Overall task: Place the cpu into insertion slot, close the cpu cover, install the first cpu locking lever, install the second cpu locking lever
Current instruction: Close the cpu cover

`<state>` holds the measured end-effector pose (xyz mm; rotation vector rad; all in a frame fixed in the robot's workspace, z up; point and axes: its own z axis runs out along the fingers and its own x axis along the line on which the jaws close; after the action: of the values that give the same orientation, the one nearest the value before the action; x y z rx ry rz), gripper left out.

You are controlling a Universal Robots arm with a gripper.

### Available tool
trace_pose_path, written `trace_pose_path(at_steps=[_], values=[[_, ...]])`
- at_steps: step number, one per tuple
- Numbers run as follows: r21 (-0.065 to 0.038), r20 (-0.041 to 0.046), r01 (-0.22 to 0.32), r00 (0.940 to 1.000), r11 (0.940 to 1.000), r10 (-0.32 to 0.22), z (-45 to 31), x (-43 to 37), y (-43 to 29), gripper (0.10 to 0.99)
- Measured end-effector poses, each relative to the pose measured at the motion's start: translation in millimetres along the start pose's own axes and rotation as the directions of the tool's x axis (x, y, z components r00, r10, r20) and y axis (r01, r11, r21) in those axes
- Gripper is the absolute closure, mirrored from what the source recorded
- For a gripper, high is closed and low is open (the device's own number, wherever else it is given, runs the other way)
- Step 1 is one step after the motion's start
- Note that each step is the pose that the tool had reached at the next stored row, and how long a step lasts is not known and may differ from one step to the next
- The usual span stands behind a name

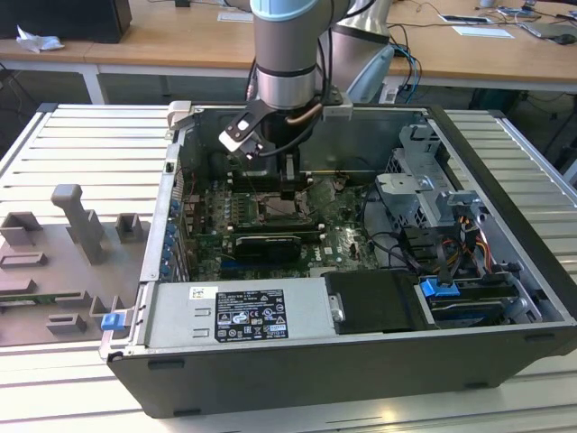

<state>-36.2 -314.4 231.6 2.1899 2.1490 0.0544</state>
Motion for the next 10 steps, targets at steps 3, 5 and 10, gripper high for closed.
trace_pose_path(at_steps=[3,5,10], values=[[0.0,0.0,0.0,1.0,1.0,0.0,-4.5,-0.1,0.3,0.98],[0.0,-0.0004,0.0,1.0,1.0,0.0,-4.4,-0.2,0.6,0.98],[0.0,-0.0002,0.0,1.0,1.0,0.0,-3.7,-0.3,10.6,0.98]])
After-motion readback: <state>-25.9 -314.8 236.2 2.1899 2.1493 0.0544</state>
